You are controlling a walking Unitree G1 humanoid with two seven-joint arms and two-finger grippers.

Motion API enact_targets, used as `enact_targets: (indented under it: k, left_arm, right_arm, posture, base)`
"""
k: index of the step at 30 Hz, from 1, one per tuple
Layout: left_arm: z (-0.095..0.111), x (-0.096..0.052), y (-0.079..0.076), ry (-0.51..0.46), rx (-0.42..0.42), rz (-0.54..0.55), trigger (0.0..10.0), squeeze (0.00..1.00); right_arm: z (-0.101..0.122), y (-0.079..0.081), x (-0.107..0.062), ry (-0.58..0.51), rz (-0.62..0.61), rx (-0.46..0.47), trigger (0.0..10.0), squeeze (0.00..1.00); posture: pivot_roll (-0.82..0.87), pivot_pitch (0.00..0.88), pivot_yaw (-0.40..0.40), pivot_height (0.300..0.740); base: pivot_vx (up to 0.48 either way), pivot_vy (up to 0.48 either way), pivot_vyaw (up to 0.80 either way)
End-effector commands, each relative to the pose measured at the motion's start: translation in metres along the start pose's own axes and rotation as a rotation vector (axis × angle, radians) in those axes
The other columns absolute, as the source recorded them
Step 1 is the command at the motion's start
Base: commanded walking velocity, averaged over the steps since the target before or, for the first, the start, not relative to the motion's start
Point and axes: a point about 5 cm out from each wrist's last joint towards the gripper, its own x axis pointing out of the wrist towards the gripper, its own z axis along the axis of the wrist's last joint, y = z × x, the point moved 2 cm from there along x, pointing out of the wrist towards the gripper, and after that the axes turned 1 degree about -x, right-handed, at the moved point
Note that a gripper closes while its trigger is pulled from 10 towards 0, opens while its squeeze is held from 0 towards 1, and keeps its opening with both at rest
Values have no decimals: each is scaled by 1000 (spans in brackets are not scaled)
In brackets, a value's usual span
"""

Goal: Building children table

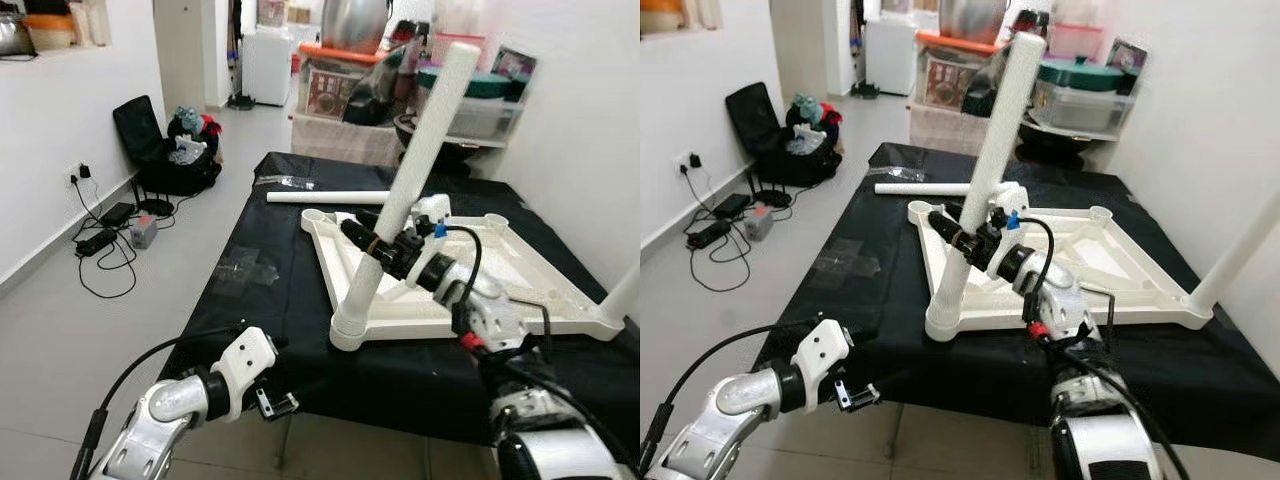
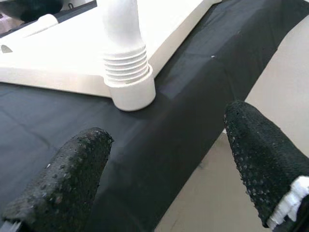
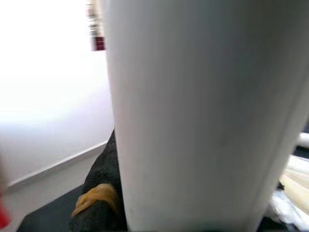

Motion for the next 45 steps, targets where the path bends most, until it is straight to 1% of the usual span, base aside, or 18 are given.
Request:
enact_targets:
  k: [1,6,8,12,24,25,27,28,29,31,33,34,36,38,39,40,41,45]
  left_arm:
    - [-2,1,5,9,-8,10,10000,0]
    - [0,1,9,5,-15,19,10000,0]
    - [0,3,11,7,-7,22,10000,0]
    - [1,3,14,3,-6,33,10000,0]
    - [-1,4,15,4,-9,51,10000,0]
    - [0,5,16,1,-11,54,10000,0]
    - [0,5,16,1,-11,54,10000,0]
    - [-1,5,15,0,-13,55,10000,0]
    - [-1,5,15,1,-15,55,10000,0]
    - [-1,5,15,1,-15,55,10000,0]
    - [-1,7,15,0,-15,51,10000,0]
    - [-1,7,15,0,-15,51,10000,0]
    - [1,9,16,-3,-13,48,10000,0]
    - [1,9,16,-3,-12,47,10000,0]
    - [1,10,17,-4,-11,47,10000,0]
    - [1,10,17,-4,-11,47,10000,0]
    - [1,10,17,-5,-12,49,10000,0]
    - [-4,4,15,4,-25,61,10000,0]
  right_arm:
    - [-57,-21,-34,218,-282,19,0,0]
    - [-72,-25,-50,289,-408,3,0,0]
    - [-86,-34,-68,387,-577,20,0,0]
    - [-93,-36,-77,432,-709,25,0,0]
    - [-76,-26,-61,400,-771,-51,0,0]
    - [-70,-24,-56,360,-743,-28,4784,0]
    - [-70,-24,-56,360,-743,-28,4784,0]
    - [-64,-18,-46,318,-645,-12,5686,0]
    - [-57,-1,-33,263,-421,27,4431,0]
    - [-57,-1,-33,263,-421,27,4431,0]
    - [-45,38,-28,222,33,39,5216,0]
    - [-45,38,-28,222,33,39,5216,0]
    - [-44,56,-37,251,297,42,4824,0]
    - [-45,59,-42,270,365,52,4824,0]
    - [-46,60,-45,299,425,69,2863,0]
    - [-46,60,-45,299,425,69,2863,0]
    - [-45,62,-48,317,484,95,2235,0]
    - [-43,72,-45,333,591,105,3020,0]
  posture:
    - [68,0,-87,740]
    - [58,0,-79,740]
    - [51,0,-80,740]
    - [56,0,-89,740]
    - [55,0,-100,740]
    - [64,0,-106,740]
    - [64,0,-106,740]
    - [65,0,-107,740]
    - [62,0,-104,740]
    - [62,0,-104,740]
    - [62,0,-102,740]
    - [62,0,-102,740]
    - [63,0,-102,740]
    - [63,0,-102,740]
    - [76,0,-114,740]
    - [76,0,-114,740]
    - [89,0,-123,740]
    - [99,0,-132,740]
  base:
    - [0,0,0]
    - [0,0,0]
    - [0,0,0]
    - [0,0,0]
    - [0,0,0]
    - [0,0,0]
    - [0,0,0]
    - [0,0,0]
    - [0,0,0]
    - [0,0,0]
    - [0,0,0]
    - [0,0,0]
    - [0,0,0]
    - [0,0,0]
    - [0,0,0]
    - [0,0,0]
    - [0,0,0]
    - [0,0,0]
